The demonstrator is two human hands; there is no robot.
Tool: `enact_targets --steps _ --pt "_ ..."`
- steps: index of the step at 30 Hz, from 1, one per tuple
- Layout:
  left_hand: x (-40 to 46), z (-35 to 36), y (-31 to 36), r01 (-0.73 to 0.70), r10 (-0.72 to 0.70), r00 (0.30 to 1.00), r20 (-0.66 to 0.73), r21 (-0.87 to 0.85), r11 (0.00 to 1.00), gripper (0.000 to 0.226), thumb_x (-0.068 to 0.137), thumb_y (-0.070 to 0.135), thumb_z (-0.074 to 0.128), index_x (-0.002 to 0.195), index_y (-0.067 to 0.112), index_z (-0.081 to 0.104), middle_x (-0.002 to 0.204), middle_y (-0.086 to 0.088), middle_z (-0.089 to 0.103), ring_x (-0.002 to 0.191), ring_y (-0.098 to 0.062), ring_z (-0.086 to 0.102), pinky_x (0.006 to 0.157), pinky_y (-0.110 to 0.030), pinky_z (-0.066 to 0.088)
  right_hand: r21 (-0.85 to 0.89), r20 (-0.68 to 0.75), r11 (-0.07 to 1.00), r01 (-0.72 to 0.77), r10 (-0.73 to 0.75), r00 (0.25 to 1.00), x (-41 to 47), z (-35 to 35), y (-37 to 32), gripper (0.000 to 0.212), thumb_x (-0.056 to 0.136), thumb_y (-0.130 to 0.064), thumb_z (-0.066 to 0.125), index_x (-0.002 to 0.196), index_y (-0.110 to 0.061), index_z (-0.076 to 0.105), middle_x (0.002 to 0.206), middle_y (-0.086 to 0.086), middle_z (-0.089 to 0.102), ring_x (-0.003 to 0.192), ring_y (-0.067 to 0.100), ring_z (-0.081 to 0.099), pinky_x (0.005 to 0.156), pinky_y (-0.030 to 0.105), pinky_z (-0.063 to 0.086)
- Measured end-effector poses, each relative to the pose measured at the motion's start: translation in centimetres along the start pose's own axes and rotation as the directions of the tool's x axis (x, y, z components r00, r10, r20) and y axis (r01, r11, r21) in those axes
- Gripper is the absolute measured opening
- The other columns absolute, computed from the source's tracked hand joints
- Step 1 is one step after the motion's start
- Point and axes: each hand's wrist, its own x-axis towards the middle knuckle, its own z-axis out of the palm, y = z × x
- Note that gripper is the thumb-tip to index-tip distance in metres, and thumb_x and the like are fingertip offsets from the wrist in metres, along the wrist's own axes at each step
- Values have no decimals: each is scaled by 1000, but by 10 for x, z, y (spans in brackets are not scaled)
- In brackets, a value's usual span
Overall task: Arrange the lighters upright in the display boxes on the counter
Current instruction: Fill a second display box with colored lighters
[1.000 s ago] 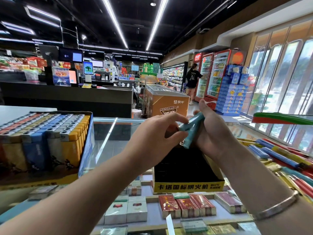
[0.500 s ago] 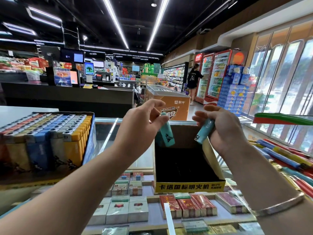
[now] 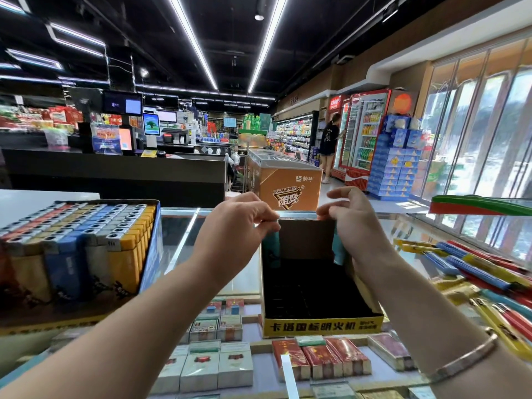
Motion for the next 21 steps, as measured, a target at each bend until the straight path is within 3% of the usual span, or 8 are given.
enact_targets --steps 4,9,13,18,21 --pt "1 0 1 -51 50 998 26 57 997 11 78 12 72 88 12 74 81 8 62 67 -9 59 67 -33 54 -71 10 997 20 -19 1000 -2 2 0 31 93 1 37 85 -27 47 88 5 62 90 24 57 87 45 47" --pt "1 2 4 -115 98 990 105 168 979 15 82 12 69 96 14 74 89 4 65 78 -15 59 70 -32 52 -94 13 996 13 -12 1000 -4 2 -1 30 93 0 37 84 -27 46 91 5 63 93 23 58 87 42 47" --pt "3 2 -3 -6 -17 992 123 180 984 15 84 16 67 97 18 73 98 6 64 95 -14 56 84 -30 47 -106 8 994 2 -1 1000 -4 3 -1 30 94 -1 37 85 -28 46 93 5 63 95 22 58 88 41 46" --pt "4 0 -5 201 -209 958 194 60 978 18 84 15 67 100 20 72 97 3 71 88 -10 65 84 -29 52 -41 -4 999 -18 18 1000 -4 1 -3 29 95 -1 37 85 -27 46 92 7 64 92 21 60 89 40 49" --pt "2 -1 -6 258 -256 945 202 17 966 19 84 16 67 100 24 70 96 4 71 87 -9 65 83 -27 51 126 -32 992 26 -22 999 -3 -3 -6 28 95 2 34 87 -22 47 86 6 60 82 20 64 76 27 50"
